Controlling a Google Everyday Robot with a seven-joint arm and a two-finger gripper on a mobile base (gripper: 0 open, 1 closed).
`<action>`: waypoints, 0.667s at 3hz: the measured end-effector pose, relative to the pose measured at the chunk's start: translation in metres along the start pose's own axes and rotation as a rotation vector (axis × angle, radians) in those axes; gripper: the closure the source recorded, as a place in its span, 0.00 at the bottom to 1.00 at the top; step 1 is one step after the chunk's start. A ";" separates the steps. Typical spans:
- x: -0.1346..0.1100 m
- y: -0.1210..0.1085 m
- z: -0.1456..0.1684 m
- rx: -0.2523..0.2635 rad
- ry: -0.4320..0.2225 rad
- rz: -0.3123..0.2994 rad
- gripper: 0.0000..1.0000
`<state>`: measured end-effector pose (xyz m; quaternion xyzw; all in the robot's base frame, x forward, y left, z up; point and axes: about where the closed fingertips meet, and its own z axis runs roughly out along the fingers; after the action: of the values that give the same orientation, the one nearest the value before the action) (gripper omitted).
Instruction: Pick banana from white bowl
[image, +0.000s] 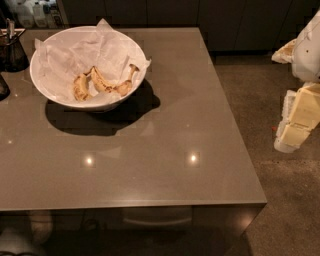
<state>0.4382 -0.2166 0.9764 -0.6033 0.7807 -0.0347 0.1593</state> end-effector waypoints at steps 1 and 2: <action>0.000 0.000 0.000 0.000 0.000 0.000 0.00; -0.005 -0.005 -0.001 -0.012 -0.002 0.027 0.00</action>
Offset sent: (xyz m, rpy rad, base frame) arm 0.0091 0.0046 0.0020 0.0264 0.0605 -0.0514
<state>0.4432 -0.2137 0.9795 -0.5938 0.7888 -0.0272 0.1568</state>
